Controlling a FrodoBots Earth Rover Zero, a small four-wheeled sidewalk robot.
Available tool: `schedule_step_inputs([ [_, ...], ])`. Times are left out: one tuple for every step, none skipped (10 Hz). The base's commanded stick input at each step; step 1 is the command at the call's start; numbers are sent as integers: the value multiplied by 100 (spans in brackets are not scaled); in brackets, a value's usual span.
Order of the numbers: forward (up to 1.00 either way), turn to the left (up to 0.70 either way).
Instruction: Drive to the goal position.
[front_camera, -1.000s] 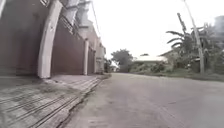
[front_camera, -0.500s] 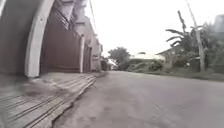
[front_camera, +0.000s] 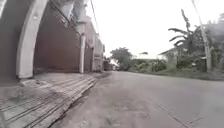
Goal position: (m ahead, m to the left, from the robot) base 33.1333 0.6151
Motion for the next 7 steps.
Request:
schedule_step_inputs([
  [70,0],
  [70,0],
  [70,0],
  [70,0],
  [70,0],
  [70,0],
  [70,0],
])
